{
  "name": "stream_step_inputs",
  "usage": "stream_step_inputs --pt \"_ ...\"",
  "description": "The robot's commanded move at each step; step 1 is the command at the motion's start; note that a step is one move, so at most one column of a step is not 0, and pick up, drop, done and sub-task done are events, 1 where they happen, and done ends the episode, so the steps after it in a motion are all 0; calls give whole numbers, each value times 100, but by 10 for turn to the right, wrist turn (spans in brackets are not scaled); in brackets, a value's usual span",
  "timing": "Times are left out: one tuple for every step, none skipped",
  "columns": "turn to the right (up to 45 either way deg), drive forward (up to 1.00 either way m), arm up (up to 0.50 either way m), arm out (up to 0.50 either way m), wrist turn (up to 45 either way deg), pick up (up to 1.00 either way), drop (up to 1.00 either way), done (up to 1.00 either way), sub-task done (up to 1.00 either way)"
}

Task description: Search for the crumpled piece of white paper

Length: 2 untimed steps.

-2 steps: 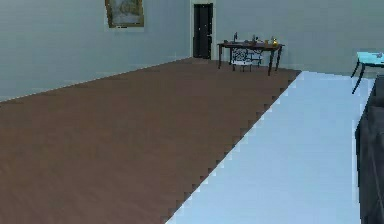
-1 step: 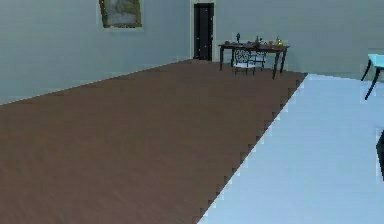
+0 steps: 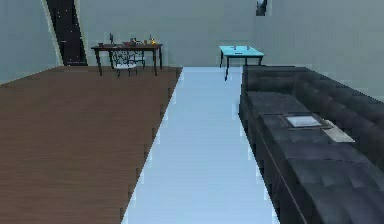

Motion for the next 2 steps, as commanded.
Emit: stream_step_inputs --pt "0 100 0 0 0 0 0 0 0" --pt "30 0 0 0 0 0 0 0 0"
